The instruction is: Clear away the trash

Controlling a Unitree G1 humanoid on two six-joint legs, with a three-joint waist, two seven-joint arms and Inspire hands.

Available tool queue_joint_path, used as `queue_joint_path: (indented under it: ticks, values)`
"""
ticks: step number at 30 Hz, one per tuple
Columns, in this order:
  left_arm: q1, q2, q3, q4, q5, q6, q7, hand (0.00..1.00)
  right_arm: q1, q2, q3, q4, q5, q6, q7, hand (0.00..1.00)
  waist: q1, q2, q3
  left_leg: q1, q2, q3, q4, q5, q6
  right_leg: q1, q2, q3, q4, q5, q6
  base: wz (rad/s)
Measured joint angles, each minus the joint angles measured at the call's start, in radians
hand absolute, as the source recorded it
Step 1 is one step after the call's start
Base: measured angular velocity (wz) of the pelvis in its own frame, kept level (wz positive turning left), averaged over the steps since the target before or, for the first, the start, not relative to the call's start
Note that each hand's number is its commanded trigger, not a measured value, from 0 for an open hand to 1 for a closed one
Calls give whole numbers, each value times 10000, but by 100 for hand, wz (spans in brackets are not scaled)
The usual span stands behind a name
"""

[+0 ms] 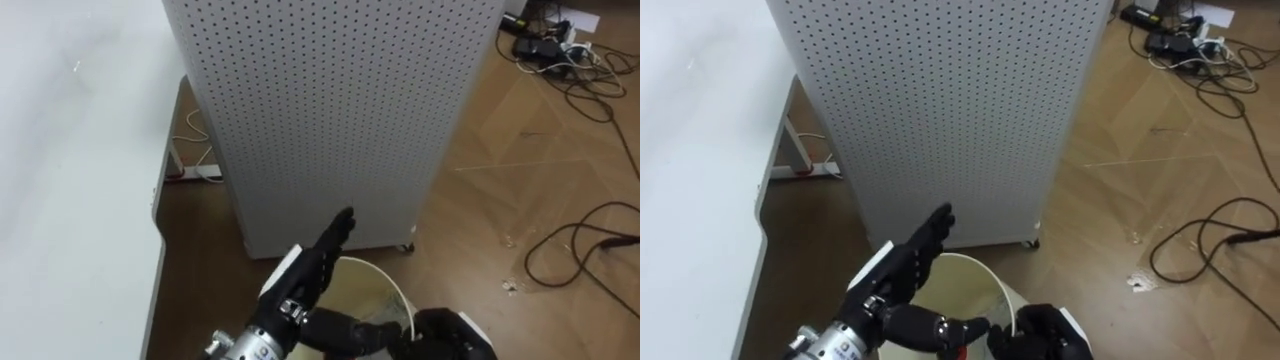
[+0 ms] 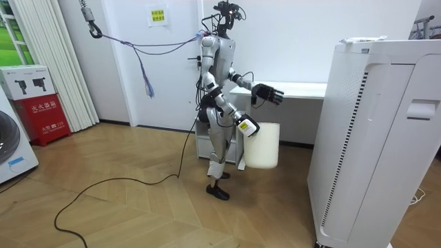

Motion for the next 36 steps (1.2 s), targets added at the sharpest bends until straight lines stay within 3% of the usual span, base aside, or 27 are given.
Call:
queue_joint_path:
  ticks: [4,8,11,16,25,31,36]
  values:
    - [516,109,502,-1122,495,-54,560,0,671,-252,0,-773,1,-1,23,100,244,-49,-92,785,-11,-279,-352,-47,-81,608,160,252,-231,7,-42,-27]
    - [584,179,605,-1390,760,-279,1264,0,1401,-414,-141,-1552,-13,-1,-3,100,217,-22,-232,1430,-17,-315,-746,-34,-117,1217,231,233,-543,25,-29,-6]
    - [824,365,830,-2272,1582,-367,1870,0,1924,-439,-222,-2188,-19,-1,-15,100,157,-34,-281,1899,-27,-309,-1071,1,-158,1580,285,310,-642,29,-26,-6]
    - [764,532,927,-2960,2443,-671,2545,0,2038,-442,-215,-2638,-51,-2,-154,100,89,8,-287,2271,-24,-304,-1207,18,-173,1912,317,322,-739,28,-24,-2]
    - [713,617,1565,-3588,4023,-819,3611,0,2084,-429,-247,-3028,-56,-2,-323,100,-92,153,-240,2572,-44,-242,-1412,18,-173,2067,352,401,-907,36,-8,-4]
    - [688,812,2188,-4131,4381,-961,4127,0,2463,-441,-421,-2988,-25,1,-115,100,112,232,-226,2735,-23,320,-1568,18,-175,1844,481,787,-751,43,-2,-26]
    - [547,906,2362,-4133,4400,-1085,4557,0,2503,-440,-358,-2903,-29,8,-126,100,262,288,-180,2904,-1,454,-1694,17,-177,1819,449,489,-693,153,-63,-37]
